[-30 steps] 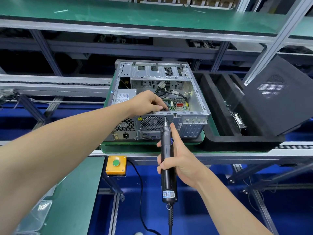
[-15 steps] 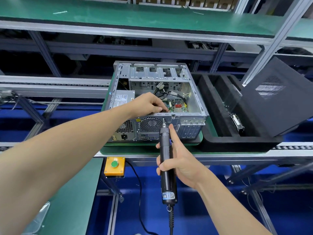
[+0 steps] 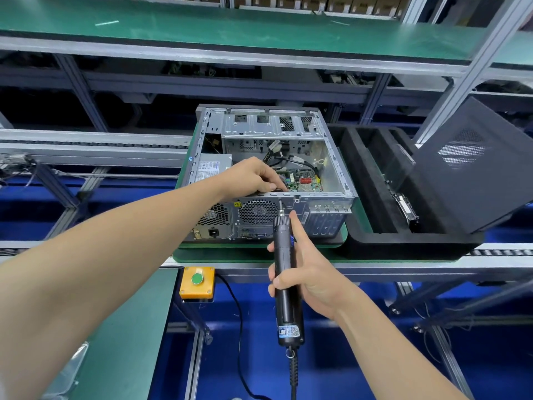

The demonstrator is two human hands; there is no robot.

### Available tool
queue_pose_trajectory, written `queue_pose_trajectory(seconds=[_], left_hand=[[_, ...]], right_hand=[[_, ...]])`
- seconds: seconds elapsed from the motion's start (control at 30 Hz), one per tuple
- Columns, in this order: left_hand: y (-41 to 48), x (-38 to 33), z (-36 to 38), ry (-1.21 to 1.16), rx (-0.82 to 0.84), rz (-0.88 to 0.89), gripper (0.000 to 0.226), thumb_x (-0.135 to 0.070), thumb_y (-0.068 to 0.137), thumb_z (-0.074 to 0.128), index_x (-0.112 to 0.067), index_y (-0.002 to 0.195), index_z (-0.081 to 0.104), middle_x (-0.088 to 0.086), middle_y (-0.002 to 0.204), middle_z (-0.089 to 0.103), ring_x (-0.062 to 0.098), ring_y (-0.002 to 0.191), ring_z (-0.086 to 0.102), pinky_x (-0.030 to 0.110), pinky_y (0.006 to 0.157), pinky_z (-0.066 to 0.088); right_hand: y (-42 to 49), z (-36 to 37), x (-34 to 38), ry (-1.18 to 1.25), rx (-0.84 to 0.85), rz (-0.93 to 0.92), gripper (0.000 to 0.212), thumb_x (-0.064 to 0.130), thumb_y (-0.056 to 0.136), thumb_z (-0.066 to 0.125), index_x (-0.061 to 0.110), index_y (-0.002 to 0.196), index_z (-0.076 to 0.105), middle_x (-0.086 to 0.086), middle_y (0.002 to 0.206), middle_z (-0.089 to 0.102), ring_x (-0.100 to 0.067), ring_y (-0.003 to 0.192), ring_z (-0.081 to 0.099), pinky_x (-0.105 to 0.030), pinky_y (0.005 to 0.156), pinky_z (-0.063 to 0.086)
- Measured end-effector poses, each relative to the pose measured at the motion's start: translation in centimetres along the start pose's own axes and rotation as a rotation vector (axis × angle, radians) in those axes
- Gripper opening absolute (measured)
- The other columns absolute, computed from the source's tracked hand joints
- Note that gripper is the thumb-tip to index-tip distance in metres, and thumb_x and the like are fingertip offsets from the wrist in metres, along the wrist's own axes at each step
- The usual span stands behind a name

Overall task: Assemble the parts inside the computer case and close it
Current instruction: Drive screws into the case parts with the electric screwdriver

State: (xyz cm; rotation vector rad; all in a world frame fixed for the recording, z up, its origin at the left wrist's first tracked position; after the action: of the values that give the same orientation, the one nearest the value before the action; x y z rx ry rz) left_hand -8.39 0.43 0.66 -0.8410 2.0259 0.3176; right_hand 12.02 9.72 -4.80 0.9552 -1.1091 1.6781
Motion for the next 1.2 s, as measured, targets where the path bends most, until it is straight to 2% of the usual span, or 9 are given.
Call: queue_pose_trajectory(seconds=[0.17,0.37,0.57,0.7,0.83,0.9,1.0,1.1,1.2], left_hand=[[0.42,0.33,0.14,-0.175,0.027,-0.025,0.041,0.008,0.083,0.051,-0.016,0.090,0.083,-0.010,0.099,0.078,0.001,0.096,0.070,0.017,0.078,0.051],[0.45,0.71,-0.01,-0.165,0.006,-0.013,0.042,0.001,0.077,0.046,-0.017,0.085,0.084,-0.004,0.098,0.079,0.009,0.098,0.071,0.025,0.083,0.050],[0.31,0.70,0.00,-0.120,-0.005,-0.032,0.043,-0.002,0.075,0.049,-0.025,0.082,0.084,-0.012,0.098,0.078,-0.003,0.091,0.069,0.021,0.080,0.048],[0.21,0.52,0.03,-0.090,-0.035,-0.043,0.046,0.002,0.075,0.051,-0.031,0.077,0.083,-0.017,0.094,0.077,-0.004,0.091,0.068,0.020,0.079,0.049],[0.10,0.13,0.40,-0.095,-0.039,-0.053,0.048,0.009,0.079,0.048,-0.025,0.074,0.081,-0.021,0.081,0.076,-0.012,0.070,0.064,0.006,0.060,0.045],[0.02,-0.03,0.47,-0.084,-0.038,-0.048,0.047,0.011,0.080,0.048,-0.023,0.075,0.080,-0.023,0.078,0.074,-0.012,0.066,0.063,0.004,0.056,0.043],[0.13,0.12,0.36,-0.065,-0.044,-0.059,0.045,0.010,0.082,0.050,-0.022,0.078,0.081,-0.023,0.080,0.075,-0.010,0.066,0.063,0.008,0.058,0.045],[0.27,0.36,0.30,-0.045,-0.048,-0.079,0.045,0.009,0.083,0.052,-0.026,0.079,0.082,-0.022,0.088,0.075,-0.010,0.077,0.065,0.015,0.071,0.047],[0.20,0.41,0.15,-0.052,-0.044,-0.084,0.048,0.007,0.082,0.053,-0.030,0.078,0.082,-0.018,0.096,0.077,-0.007,0.082,0.067,0.018,0.075,0.048]], right_hand=[[-0.12,-0.06,0.27,-0.022,0.001,0.007,0.139,-0.016,0.065,0.073,0.065,0.157,0.007,-0.020,0.135,0.045,-0.028,0.080,0.060,-0.046,0.079,0.057],[-0.13,-0.05,0.31,-0.038,0.000,0.008,0.138,-0.019,0.067,0.070,0.065,0.156,0.008,-0.020,0.136,0.044,-0.029,0.080,0.060,-0.044,0.078,0.057],[-0.02,-0.06,0.23,-0.018,-0.005,0.011,0.139,-0.018,0.066,0.072,0.064,0.157,0.007,-0.018,0.135,0.046,-0.029,0.080,0.060,-0.045,0.077,0.057],[-0.02,0.00,0.26,-0.029,-0.024,0.017,0.138,-0.017,0.064,0.071,0.065,0.157,0.009,-0.020,0.138,0.043,-0.031,0.080,0.060,-0.043,0.077,0.057],[-0.10,0.10,0.38,-0.036,-0.029,0.019,0.137,-0.017,0.064,0.070,0.064,0.157,0.009,-0.021,0.137,0.043,-0.031,0.080,0.060,-0.045,0.077,0.056],[-0.18,0.16,0.54,-0.036,-0.025,0.020,0.137,-0.017,0.066,0.069,0.064,0.157,0.008,-0.023,0.135,0.044,-0.030,0.078,0.060,-0.044,0.076,0.057],[-0.29,0.22,0.74,-0.045,-0.034,0.023,0.136,-0.016,0.065,0.069,0.064,0.157,0.008,-0.022,0.135,0.044,-0.029,0.076,0.060,-0.042,0.073,0.057],[-0.31,0.25,0.75,-0.050,-0.037,0.025,0.135,-0.016,0.066,0.069,0.064,0.157,0.009,-0.021,0.136,0.045,-0.029,0.076,0.061,-0.042,0.074,0.057],[-0.28,0.20,0.64,-0.071,-0.042,0.026,0.135,-0.015,0.066,0.070,0.066,0.156,0.010,-0.019,0.137,0.046,-0.029,0.076,0.061,-0.041,0.075,0.057]])
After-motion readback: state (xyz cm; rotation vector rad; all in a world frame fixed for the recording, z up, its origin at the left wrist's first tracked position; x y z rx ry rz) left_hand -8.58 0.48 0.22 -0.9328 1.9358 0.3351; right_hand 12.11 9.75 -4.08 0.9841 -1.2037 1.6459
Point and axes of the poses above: each hand's wrist, its own y-axis towards the middle knuckle, its own z-axis out of the palm, x = y × z, the point moved 4 cm from there along y, towards the middle knuckle
